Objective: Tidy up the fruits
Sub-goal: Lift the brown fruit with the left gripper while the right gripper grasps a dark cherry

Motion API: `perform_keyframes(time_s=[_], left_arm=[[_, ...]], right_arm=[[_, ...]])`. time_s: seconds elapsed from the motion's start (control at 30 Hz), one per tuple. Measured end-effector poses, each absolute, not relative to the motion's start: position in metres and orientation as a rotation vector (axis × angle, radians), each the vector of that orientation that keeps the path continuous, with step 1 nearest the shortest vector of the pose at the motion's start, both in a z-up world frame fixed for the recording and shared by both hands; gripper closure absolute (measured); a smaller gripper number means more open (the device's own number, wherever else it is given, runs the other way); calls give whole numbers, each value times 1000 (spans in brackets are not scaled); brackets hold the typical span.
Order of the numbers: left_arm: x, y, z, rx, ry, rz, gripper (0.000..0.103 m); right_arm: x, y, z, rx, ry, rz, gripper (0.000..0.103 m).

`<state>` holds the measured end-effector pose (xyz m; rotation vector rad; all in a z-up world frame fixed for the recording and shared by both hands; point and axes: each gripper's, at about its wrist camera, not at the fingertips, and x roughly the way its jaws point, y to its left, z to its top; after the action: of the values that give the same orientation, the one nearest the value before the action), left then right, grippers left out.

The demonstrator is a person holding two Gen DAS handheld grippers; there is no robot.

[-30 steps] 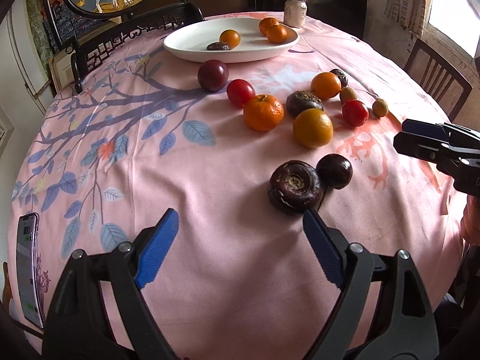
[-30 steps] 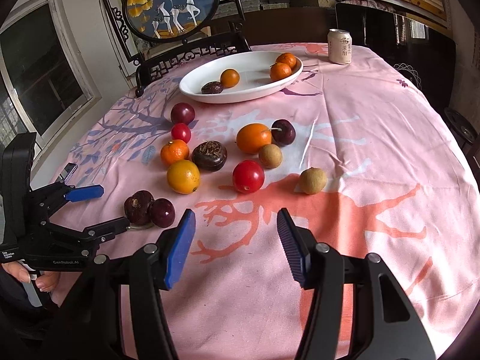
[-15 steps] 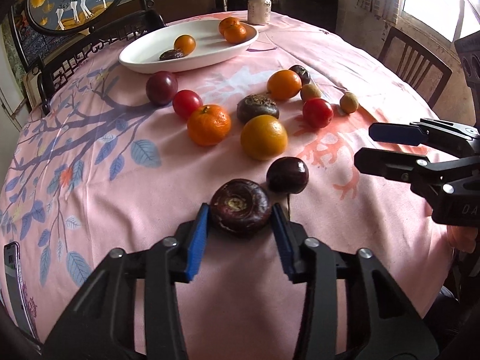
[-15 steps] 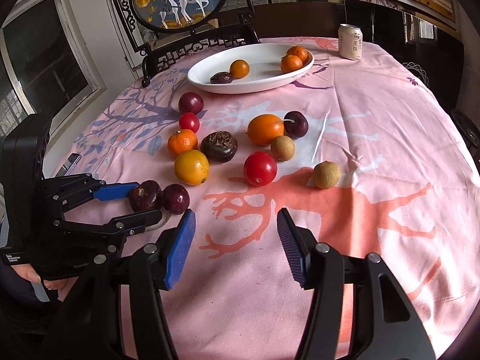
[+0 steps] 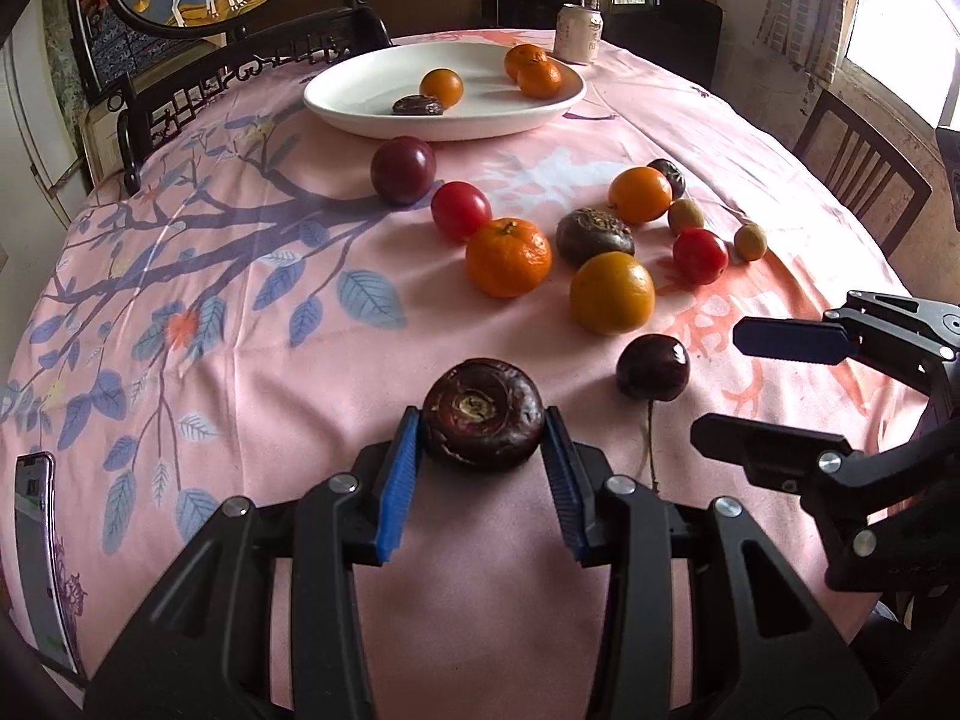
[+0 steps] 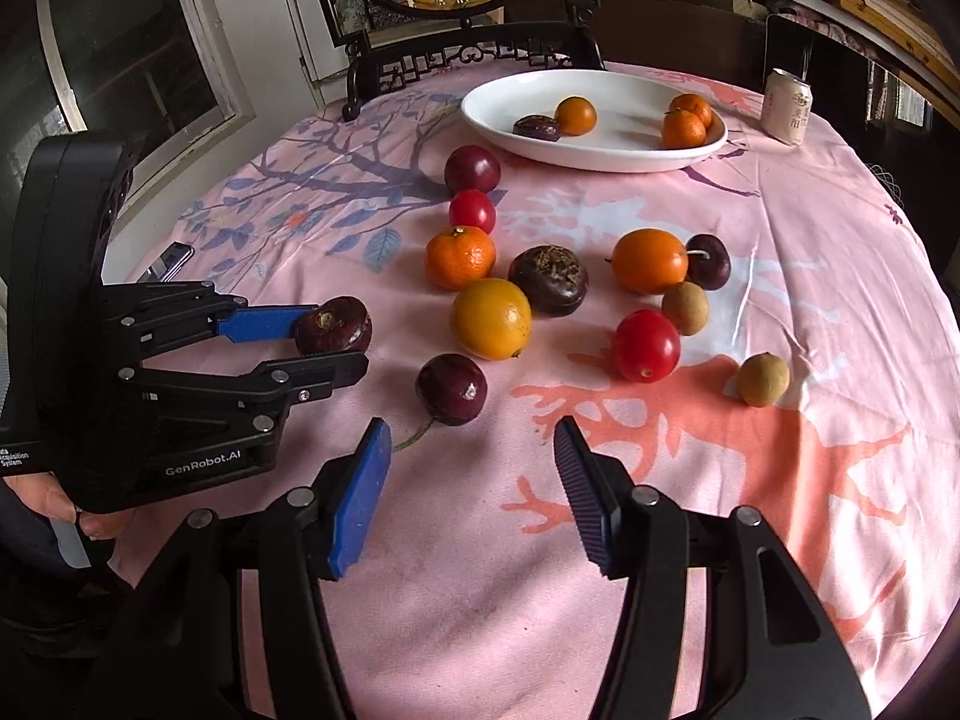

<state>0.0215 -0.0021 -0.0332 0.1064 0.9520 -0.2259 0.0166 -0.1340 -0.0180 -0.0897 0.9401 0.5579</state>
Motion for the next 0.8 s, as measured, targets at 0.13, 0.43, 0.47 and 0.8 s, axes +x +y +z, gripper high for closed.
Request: perform_keyframes(time_s=[0.13, 0.43, 0.47, 0.8], left_arm=[[21, 3, -34, 90, 954, -216, 62], [25, 14, -33, 65, 955, -194, 62], [26, 15, -34, 61, 959, -192, 62], [38, 17, -2, 63, 886, -145, 62]], right_arm=[[26, -118, -24, -107, 961, 539, 46], [34, -111, -32, -99, 975, 512, 74], [33, -112, -31, -103, 969, 512, 74], [27, -152, 16, -67, 818, 518, 74]])
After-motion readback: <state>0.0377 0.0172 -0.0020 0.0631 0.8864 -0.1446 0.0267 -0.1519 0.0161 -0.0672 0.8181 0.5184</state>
